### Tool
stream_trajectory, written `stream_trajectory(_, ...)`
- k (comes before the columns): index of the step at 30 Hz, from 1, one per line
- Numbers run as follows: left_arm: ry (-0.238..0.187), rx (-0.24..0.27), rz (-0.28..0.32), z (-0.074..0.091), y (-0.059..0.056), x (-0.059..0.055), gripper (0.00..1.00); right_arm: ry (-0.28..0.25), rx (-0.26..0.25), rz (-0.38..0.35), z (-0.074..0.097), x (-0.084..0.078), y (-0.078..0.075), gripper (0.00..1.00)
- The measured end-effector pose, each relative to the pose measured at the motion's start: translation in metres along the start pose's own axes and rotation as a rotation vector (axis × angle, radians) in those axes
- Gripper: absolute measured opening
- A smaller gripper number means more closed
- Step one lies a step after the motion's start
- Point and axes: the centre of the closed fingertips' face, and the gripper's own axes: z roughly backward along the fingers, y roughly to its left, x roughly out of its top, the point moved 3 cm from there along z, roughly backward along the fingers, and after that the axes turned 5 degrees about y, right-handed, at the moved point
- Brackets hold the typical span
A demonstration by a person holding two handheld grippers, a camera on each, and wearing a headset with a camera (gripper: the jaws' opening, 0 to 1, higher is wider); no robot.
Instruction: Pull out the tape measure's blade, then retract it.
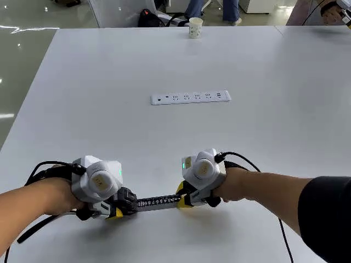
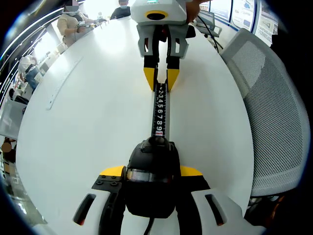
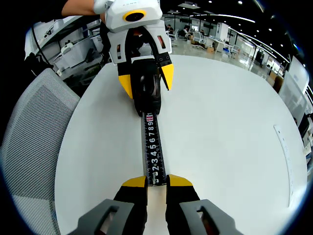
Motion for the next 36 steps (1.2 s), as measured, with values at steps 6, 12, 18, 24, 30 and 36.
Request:
stream_trajectory(6,0.000,0.000,0.001,0.000,0.000,0.000,0.34,0.001,-0.004,-0.003,0.001,-0.003,0.000,0.10)
stream_trajectory(12,-0.001,0.003,0.002,0.000,0.001,0.000,0.34,0.005,-0.001,0.001,0.003,-0.005,-0.001,0.10)
stream_trajectory(18,-0.001,0.003,0.004,-0.001,0.001,0.000,0.34,0.007,-0.003,0.000,0.004,-0.008,-0.002,0.10)
stream_trajectory(24,-0.002,0.003,0.005,0.000,0.001,0.000,0.34,0.009,-0.005,-0.003,0.005,-0.011,-0.001,0.10)
stream_trajectory(30,-0.003,0.005,0.007,-0.001,0.001,0.000,0.34,0.009,-0.006,-0.008,0.006,-0.012,-0.002,0.10)
stream_trajectory(36,-0.003,0.006,0.008,0.000,0.000,-0.001,0.34,0.012,-0.007,-0.008,0.008,-0.014,-0.002,0.10)
